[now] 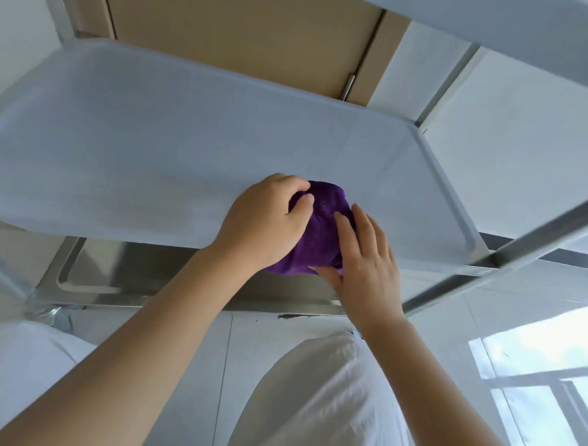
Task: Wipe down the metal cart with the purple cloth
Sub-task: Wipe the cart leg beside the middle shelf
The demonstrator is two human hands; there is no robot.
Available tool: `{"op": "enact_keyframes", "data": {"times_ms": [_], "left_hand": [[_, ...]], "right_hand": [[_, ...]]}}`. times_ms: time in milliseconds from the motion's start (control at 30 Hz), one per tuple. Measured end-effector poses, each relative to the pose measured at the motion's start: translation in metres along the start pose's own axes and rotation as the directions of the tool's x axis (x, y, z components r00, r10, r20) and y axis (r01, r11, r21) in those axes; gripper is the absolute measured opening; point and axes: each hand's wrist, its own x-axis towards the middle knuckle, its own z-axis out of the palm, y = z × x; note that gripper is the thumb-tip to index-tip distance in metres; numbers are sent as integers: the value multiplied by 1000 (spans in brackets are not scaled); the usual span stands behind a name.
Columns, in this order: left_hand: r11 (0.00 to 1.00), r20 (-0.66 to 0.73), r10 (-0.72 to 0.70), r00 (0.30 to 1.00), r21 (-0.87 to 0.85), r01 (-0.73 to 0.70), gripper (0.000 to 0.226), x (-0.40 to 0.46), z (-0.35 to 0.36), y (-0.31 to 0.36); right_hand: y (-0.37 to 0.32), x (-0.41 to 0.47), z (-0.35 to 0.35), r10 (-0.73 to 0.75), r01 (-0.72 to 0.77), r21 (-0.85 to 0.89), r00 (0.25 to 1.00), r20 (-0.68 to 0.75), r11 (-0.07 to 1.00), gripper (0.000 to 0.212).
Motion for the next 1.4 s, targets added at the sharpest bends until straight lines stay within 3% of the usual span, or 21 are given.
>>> {"op": "enact_keyframes", "data": {"times_ms": [167,300,367,433,567,733,1000,1167,1333,1400], "left_hand": [[980,178,-56,982,198,20,32,12,28,11],[943,258,11,966,318,-96,26,17,48,21],[924,267,44,963,355,-141,33,17,55,18],[902,305,3,952,411,-135,49,15,59,12],[859,364,-59,929,492,-139,53,12,56,7],[846,371,-82,925,516,-132,54,7,38,-6],[822,391,-163,906,561,-94,54,0,-7,-34],[743,328,-280,902,669,-13,50,11,9,0],[847,445,-94,891,505,-163,42,21,69,58],[891,498,-48,866,413,-188,37,22,91,76]], "right_hand": [[61,-22,-19,167,-162,-56,979,114,985,68],[69,-27,-32,307,-303,-53,944,118,952,76],[53,-23,-30,239,-238,-27,957,167,971,97],[33,-15,-22,121,-119,-23,972,200,993,105],[7,6,-8,101,-77,-112,969,224,991,78],[12,0,0,-12,26,-123,994,112,992,75],[33,-25,-4,-10,5,-197,1000,-23,980,55],[42,-42,-12,38,-38,-165,999,-5,986,74],[57,-62,-38,73,-67,-49,988,139,997,56],[68,-78,-48,138,-139,10,986,97,990,53]]}}
